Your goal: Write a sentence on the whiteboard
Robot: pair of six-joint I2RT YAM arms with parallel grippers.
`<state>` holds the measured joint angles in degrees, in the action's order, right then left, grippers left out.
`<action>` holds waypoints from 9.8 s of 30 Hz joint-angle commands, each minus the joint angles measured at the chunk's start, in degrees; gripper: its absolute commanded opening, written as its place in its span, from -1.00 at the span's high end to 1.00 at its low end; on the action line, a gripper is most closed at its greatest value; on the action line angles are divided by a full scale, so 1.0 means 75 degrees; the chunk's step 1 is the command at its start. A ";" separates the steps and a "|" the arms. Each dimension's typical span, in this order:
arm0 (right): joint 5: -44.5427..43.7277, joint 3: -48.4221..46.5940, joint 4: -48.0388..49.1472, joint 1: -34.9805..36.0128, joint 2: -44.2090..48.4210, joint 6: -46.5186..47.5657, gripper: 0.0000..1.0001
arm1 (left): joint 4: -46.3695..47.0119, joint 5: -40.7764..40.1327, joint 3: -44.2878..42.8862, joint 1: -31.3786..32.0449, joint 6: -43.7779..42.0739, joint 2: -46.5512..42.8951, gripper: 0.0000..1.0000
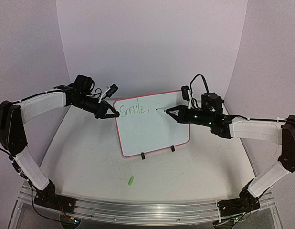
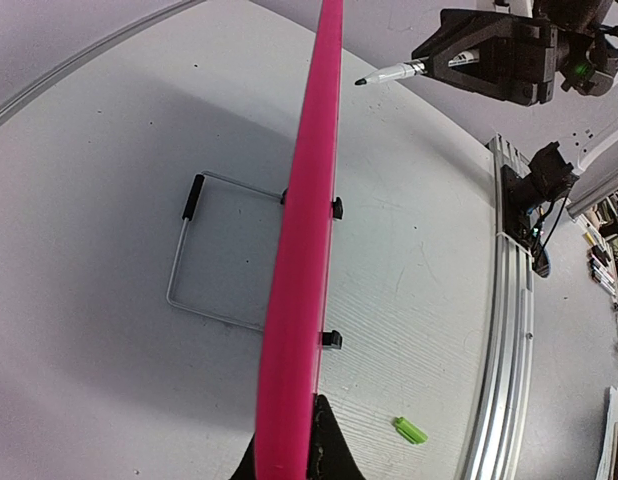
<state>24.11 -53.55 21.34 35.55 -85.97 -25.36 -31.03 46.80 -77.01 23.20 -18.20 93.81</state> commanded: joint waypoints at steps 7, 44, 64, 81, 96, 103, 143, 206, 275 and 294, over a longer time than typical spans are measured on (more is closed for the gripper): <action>0.0146 -0.0730 -0.0046 -0.0005 -0.0433 0.0218 1.00 | -0.0044 -0.0978 -0.0032 -0.0034 -0.0552 -0.0009 1.00; -0.0927 -0.0594 0.0658 0.0000 -0.0310 -0.0311 1.00 | -0.0056 -0.0984 -0.0065 -0.0035 -0.0572 -0.0008 1.00; -0.0904 0.0120 0.0655 -0.0006 -0.0303 -0.0548 1.00 | -0.0065 -0.0992 -0.0068 -0.0029 -0.0569 0.0004 1.00; -0.0891 -0.0008 0.1161 -0.0005 -0.0286 -0.0825 1.00 | -0.0063 -0.0998 -0.0068 -0.0035 -0.0577 0.0010 1.00; -0.1096 -0.0207 0.1384 -0.0004 -0.0421 -0.0864 1.00 | -0.0068 -0.1014 -0.0069 -0.0032 -0.0585 -0.0008 1.00; -0.1373 -0.0103 0.1431 -0.0002 -0.0287 -0.0899 1.00 | -0.0072 -0.1025 -0.0065 -0.0034 -0.0584 -0.0018 1.00; -0.0893 0.0474 0.1220 -0.0002 0.0484 -0.0942 1.00 | -0.0077 -0.1014 -0.0068 -0.0034 -0.0588 -0.0003 1.00; -0.0951 0.0503 0.1011 -0.0214 0.0058 -0.0830 1.00 | -0.0092 -0.1020 -0.0065 -0.0031 -0.0599 -0.0045 1.00; -0.1281 0.0051 0.0885 -0.0216 0.0511 -0.0632 1.00 | -0.0094 -0.1036 -0.0068 -0.0034 -0.0603 -0.0028 1.00; -0.1569 -0.0061 0.0837 -0.0215 0.0063 -0.0624 1.00 | -0.0102 -0.1034 -0.0075 -0.0035 -0.0600 0.0012 1.00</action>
<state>14.39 -54.33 26.89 34.15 -85.45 -30.22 -31.48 46.44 -77.01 23.24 -18.12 93.80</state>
